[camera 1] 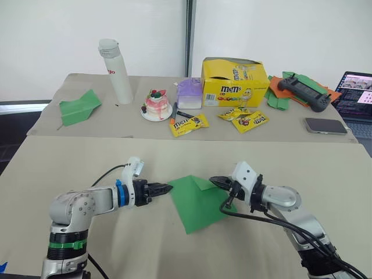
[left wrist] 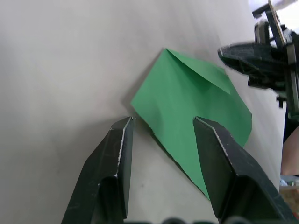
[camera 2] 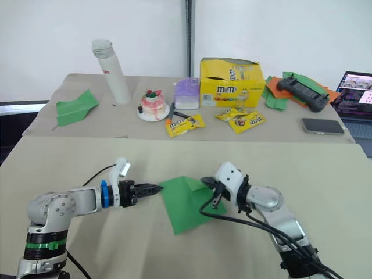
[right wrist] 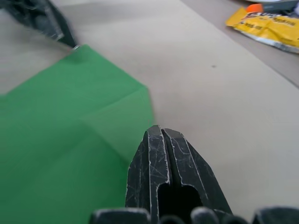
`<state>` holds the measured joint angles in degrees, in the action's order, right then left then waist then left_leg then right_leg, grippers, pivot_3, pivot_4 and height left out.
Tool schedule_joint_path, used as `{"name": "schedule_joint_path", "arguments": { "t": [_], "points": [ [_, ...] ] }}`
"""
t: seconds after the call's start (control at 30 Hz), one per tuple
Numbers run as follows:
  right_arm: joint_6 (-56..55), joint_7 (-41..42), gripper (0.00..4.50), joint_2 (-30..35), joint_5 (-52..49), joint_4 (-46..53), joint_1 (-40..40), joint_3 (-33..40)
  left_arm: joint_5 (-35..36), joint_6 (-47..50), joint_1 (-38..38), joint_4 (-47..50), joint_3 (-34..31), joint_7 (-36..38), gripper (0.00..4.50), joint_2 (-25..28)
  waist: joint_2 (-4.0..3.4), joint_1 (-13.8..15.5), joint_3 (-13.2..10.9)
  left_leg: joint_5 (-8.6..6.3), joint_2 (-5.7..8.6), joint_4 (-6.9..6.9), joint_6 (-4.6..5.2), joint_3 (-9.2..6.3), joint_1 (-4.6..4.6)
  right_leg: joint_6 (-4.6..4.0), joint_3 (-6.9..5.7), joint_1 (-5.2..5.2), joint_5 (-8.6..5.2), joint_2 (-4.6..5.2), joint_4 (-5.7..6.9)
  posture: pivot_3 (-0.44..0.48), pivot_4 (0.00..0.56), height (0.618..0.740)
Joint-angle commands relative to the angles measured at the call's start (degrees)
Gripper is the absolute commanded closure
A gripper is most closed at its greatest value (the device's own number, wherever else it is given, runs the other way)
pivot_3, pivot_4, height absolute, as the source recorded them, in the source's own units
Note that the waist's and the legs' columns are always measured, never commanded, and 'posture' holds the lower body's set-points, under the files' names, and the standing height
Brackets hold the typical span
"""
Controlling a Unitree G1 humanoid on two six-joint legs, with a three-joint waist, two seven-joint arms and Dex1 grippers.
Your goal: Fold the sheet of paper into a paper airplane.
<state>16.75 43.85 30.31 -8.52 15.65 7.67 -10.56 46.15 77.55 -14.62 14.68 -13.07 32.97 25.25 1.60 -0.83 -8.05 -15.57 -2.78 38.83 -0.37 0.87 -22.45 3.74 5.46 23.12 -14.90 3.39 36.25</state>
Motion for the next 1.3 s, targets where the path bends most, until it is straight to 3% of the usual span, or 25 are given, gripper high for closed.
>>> {"name": "schedule_joint_path", "arguments": {
  "t": [0.03, 0.53, 0.7, 0.77, 0.97, 1.13, 1.2, 1.3],
  "points": [
    [-1.30, 0.74, 4.50, 0.72, -0.63, 2.33, -0.70, 0.69, 3.18, 1.57, -0.82, 0.99, -2.49, -0.70, 2.35, -0.51, 0.00, 0.01, 0.00, 0.00, 0.00, 0.00, 0.00, 0.00, 0.00, 0.00, 0.00, -0.01, 0.00, 0.00, 0.00, 0.000, 0.150, 0.740],
    [1.44, -2.43, 4.50, -0.20, 3.66, -1.85, -3.41, -2.40, 2.93, 2.02, -2.56, -2.09, -0.86, -8.03, 2.35, -6.47, 0.02, 0.12, 0.02, 0.04, 0.02, 0.01, -0.06, 0.00, 0.20, -0.01, 0.00, -0.21, 0.01, 0.02, 0.01, 0.000, 0.150, 0.740],
    [1.90, -2.93, 4.50, -0.54, 3.32, -1.22, -3.38, -2.31, 1.58, 0.05, -4.91, -3.97, 0.29, -9.23, 3.88, -8.03, 0.02, 0.03, 0.02, 0.04, 0.03, 0.01, -0.07, -0.02, 0.35, -0.01, -0.02, -0.42, 0.01, 0.02, -0.03, 0.000, 0.150, 0.740],
    [2.85, -2.69, 4.50, -1.89, 0.19, 0.22, -3.38, -0.90, 0.63, -2.43, -5.20, -3.47, 2.48, -7.41, 4.46, -6.90, 0.02, 0.01, 0.02, 0.04, 0.04, -0.01, -0.07, -0.03, 0.35, -0.01, -0.02, -0.40, 0.01, 0.01, -0.03, 0.000, 0.150, 0.740],
    [6.27, -1.10, 4.50, -3.28, -10.24, 5.63, -2.78, 5.92, -3.57, -10.17, -9.80, -6.71, 8.18, -0.67, 4.46, -1.62, 0.02, 0.12, 0.00, 0.09, 0.05, -0.01, -0.15, -0.05, 0.13, -0.02, -0.02, -0.18, 0.01, 0.02, -0.02, 0.000, 0.150, 0.740],
    [7.01, -1.29, 4.50, -2.55, -11.32, 6.20, -2.15, 7.01, -7.97, -17.35, -15.61, -11.30, 14.50, 9.35, 4.46, 4.73, 0.02, 0.12, 0.00, 0.15, 0.06, -0.06, -0.25, -0.06, 0.09, -0.03, -0.06, -0.14, 0.02, 0.01, -0.05, 0.000, 0.150, 0.740],
    [7.12, -1.17, 4.50, -2.97, -12.53, 6.74, -2.28, 7.19, -15.34, -26.82, -19.10, -14.03, 22.07, 17.33, 4.46, 9.54, 0.02, 0.11, -0.01, 0.15, 0.06, -0.09, -0.25, -0.05, 0.03, -0.02, -0.06, -0.06, 0.01, 0.01, -0.04, 0.000, 0.150, 0.740],
    [7.86, -1.77, 4.50, -4.17, -13.88, 7.10, -2.70, 6.83, -23.97, -39.27, -24.43, -20.78, 29.51, 25.42, 4.46, 12.23, 0.01, 0.15, -0.02, 0.16, 0.06, -0.10, -0.27, -0.04, -0.03, -0.03, -0.06, 0.00, 0.01, -0.01, -0.05, 0.000, 0.150, 0.740]
  ]
}}
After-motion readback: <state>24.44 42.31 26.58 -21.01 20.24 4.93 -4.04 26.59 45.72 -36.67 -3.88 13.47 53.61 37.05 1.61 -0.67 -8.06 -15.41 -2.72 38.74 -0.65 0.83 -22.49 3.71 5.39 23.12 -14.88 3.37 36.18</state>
